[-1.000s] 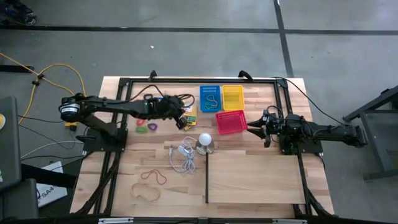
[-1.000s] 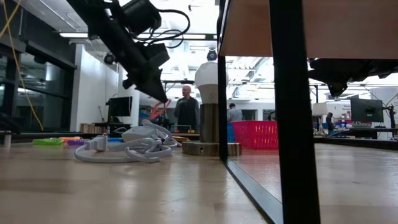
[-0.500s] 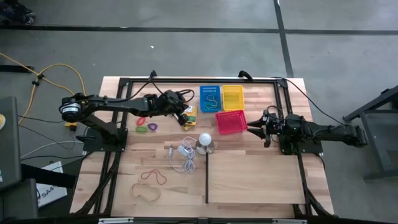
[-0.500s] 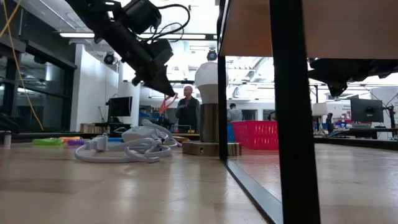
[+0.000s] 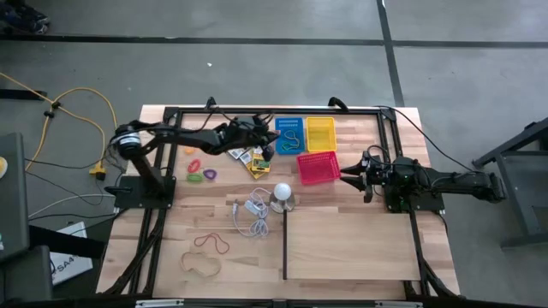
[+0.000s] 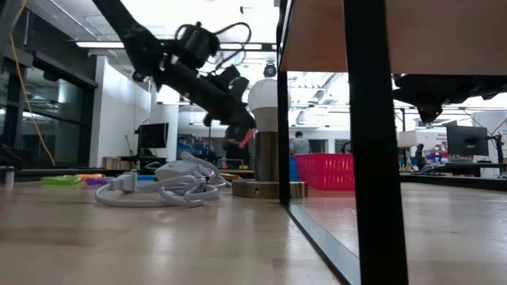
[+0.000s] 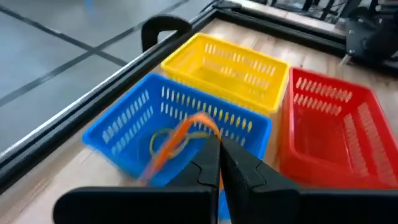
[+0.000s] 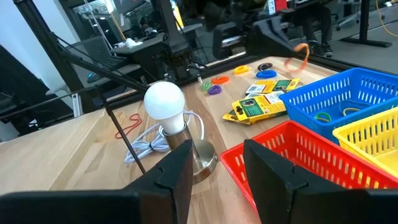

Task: Pick & Place Office Desk Supplies
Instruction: Put the orange rubber band into the blue bin

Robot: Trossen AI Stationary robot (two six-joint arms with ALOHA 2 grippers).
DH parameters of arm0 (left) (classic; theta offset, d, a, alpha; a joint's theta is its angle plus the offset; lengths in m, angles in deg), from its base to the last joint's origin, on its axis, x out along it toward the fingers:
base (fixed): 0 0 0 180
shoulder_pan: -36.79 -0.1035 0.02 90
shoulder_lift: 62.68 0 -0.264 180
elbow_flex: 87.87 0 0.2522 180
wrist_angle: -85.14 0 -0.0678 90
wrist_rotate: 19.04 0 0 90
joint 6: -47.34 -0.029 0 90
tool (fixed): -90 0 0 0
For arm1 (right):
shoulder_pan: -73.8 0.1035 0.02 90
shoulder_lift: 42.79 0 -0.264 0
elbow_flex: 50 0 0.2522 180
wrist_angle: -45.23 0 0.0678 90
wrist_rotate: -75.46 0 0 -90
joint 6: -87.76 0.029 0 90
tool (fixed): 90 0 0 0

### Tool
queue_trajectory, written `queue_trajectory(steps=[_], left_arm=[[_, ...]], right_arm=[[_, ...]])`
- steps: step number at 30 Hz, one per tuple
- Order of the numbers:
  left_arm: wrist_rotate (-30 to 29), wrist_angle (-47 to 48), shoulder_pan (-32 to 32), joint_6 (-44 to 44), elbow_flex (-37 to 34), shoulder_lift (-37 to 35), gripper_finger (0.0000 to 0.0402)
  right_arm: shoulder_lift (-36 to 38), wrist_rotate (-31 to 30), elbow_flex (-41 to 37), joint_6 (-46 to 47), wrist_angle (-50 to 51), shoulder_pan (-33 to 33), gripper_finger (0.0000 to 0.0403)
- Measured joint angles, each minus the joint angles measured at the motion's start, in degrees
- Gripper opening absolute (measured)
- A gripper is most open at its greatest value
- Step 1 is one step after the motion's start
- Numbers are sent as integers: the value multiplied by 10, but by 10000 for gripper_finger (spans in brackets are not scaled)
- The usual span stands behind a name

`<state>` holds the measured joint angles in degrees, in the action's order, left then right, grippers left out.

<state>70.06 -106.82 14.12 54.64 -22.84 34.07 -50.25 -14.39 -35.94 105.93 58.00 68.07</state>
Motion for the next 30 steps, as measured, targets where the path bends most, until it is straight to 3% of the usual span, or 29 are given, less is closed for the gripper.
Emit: queue_trajectory(steps=[11,24,30], left_arm=[[44,1,-9,-4,102,90,0],[44,11,-8,-5,110,99,1],[52,13,-8,-5,110,99,23]], right_arm=[[0,0,0,0,0,0,130],[0,0,0,0,0,0,130],[0,0,0,0,0,0,130]])
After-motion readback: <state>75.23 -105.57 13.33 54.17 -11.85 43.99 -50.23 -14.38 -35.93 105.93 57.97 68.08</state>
